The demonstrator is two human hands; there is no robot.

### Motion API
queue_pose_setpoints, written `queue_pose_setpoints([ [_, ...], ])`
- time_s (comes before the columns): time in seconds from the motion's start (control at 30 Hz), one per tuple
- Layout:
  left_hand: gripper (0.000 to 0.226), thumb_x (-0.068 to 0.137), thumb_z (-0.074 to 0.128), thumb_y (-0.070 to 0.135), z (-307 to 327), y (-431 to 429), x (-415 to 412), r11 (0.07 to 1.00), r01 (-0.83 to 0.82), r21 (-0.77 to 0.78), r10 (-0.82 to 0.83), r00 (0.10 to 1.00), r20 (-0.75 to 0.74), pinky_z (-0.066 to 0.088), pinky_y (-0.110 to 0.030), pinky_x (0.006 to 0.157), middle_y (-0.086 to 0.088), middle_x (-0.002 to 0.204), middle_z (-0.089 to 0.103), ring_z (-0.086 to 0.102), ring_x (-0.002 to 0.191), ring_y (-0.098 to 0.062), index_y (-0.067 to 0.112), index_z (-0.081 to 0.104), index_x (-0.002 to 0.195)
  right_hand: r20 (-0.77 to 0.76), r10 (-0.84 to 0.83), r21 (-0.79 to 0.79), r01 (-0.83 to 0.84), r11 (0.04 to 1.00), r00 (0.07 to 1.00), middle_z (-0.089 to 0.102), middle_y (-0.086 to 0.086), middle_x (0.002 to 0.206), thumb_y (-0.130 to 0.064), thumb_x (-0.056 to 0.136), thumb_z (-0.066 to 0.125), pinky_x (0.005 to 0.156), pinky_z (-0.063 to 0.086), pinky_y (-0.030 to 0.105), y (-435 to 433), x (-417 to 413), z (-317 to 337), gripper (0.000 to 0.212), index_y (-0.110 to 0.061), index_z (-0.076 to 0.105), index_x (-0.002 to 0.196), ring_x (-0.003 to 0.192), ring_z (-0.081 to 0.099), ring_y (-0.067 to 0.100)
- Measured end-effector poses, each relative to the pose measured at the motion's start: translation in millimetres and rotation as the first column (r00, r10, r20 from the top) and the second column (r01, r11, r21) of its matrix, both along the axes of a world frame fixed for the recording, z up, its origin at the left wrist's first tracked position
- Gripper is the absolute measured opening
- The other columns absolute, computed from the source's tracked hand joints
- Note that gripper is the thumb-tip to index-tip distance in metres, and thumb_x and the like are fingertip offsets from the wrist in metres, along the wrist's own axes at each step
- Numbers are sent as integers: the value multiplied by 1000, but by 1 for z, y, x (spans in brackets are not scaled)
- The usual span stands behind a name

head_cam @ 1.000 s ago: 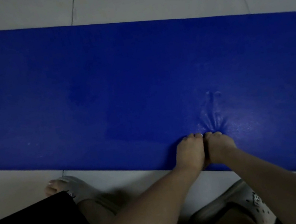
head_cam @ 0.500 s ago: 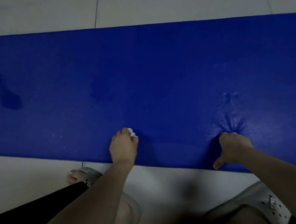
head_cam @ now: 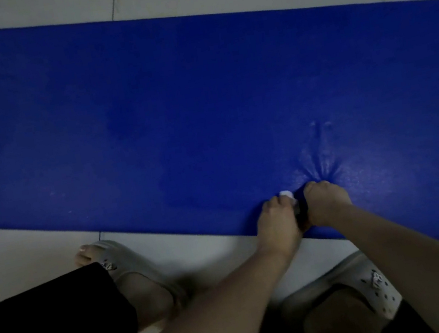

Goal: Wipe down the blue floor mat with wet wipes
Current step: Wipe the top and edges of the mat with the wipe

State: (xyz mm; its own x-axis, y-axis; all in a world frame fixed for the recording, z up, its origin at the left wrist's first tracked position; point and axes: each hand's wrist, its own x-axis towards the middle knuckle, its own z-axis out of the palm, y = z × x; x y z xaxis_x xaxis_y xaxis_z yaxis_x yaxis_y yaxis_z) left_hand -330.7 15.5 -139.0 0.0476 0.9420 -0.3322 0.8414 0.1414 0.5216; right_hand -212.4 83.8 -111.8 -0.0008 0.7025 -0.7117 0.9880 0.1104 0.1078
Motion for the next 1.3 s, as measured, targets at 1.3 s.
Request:
queue_pose_setpoints([
  [1.3, 16, 87, 66, 9, -2, -23, 3, 953, 285, 102, -284, 959, -24, 52, -38, 81, -6, 95, 62, 56, 89, -25, 14, 66, 102, -52, -78, -403, 50, 914, 996, 65, 10, 98, -26, 71, 87, 64, 58, 32, 31, 7, 10, 48, -14, 51, 102, 81, 69, 25],
])
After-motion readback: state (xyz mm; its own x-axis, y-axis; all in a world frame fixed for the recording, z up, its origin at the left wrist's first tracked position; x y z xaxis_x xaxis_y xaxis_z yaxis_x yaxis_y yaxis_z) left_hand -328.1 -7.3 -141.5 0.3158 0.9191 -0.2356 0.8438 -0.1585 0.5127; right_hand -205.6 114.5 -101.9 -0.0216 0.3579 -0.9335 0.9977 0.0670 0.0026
